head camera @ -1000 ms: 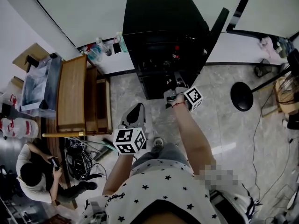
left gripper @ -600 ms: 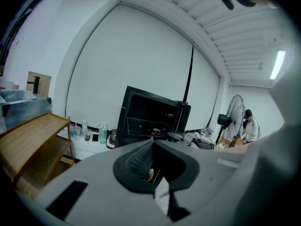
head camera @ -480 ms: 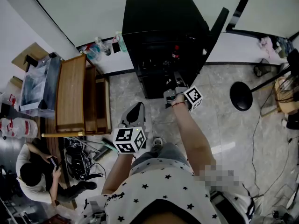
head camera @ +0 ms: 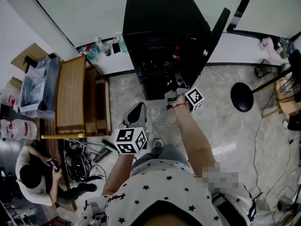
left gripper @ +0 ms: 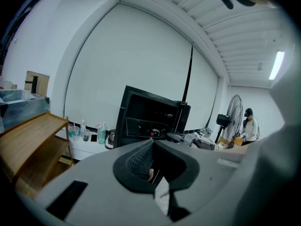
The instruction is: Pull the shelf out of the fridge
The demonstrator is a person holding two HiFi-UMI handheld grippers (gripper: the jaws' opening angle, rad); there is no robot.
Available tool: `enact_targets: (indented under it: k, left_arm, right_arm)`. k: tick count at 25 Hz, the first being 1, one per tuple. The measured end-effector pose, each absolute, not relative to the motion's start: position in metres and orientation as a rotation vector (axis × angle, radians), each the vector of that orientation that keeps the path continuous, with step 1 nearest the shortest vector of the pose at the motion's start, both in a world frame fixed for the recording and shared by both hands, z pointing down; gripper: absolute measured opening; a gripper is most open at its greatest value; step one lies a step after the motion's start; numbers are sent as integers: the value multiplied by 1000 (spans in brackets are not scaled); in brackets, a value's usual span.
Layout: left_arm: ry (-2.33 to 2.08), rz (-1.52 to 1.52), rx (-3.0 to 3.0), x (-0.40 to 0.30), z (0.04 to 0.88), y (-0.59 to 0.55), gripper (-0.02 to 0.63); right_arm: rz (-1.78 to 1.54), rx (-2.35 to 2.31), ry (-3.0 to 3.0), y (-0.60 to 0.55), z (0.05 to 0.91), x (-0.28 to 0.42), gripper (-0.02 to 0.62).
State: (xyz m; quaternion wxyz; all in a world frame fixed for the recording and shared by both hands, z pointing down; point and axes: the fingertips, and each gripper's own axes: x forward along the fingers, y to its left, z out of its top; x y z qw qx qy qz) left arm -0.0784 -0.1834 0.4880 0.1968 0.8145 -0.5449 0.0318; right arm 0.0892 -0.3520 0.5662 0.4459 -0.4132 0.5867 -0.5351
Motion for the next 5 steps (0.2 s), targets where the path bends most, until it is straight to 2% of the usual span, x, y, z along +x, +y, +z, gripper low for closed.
enact_targets:
  k: [5]
  left_arm:
    - [-1525,83,2279,-79,487,-185,12]
  right_arm:
    - [-1319,-1022,1462,-353,567,90,15]
